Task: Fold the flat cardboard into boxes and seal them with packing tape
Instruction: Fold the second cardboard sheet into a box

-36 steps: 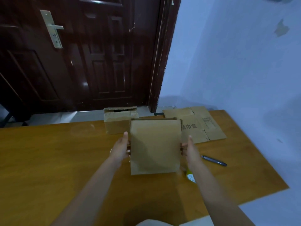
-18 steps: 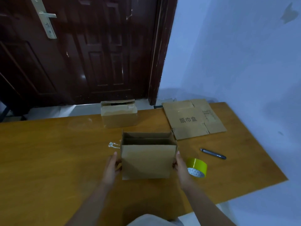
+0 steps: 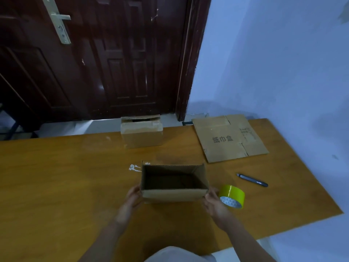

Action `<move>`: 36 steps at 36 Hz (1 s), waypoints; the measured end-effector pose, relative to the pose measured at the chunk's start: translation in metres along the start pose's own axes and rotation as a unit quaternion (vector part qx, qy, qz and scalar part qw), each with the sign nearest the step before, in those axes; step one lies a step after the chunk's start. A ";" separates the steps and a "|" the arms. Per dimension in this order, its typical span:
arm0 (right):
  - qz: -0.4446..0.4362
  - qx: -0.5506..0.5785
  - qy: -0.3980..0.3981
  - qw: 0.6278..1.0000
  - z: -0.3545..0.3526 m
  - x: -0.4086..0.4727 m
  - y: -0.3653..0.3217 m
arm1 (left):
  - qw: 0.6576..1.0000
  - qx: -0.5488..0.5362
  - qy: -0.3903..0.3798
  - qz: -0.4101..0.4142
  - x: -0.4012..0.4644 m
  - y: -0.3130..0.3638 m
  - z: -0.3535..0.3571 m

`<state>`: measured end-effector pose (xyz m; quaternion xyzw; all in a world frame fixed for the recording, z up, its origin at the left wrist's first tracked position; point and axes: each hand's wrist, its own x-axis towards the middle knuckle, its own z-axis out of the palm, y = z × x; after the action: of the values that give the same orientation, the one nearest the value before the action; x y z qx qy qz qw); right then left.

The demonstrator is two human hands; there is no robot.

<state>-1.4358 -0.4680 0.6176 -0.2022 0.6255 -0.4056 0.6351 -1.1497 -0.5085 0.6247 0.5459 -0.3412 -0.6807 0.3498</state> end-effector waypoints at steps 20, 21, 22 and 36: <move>0.051 -0.192 0.104 0.974 0.033 0.005 -0.058 | 0.889 0.360 0.080 0.272 0.007 0.052 0.022; 0.052 -0.203 0.106 0.972 0.033 0.005 -0.059 | 0.874 0.397 0.069 0.271 0.008 0.055 0.021; 0.051 -0.212 0.105 0.970 0.034 0.005 -0.060 | 0.860 0.431 0.060 0.266 0.010 0.058 0.021; -0.099 -0.348 0.106 0.926 0.046 -0.012 -0.064 | 0.824 0.552 -0.004 0.131 0.010 0.075 0.037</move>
<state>-1.4074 -0.5085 0.6803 -0.4275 0.7679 -0.2421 0.4110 -1.1794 -0.5530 0.6894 0.5951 -0.7296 -0.3284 0.0751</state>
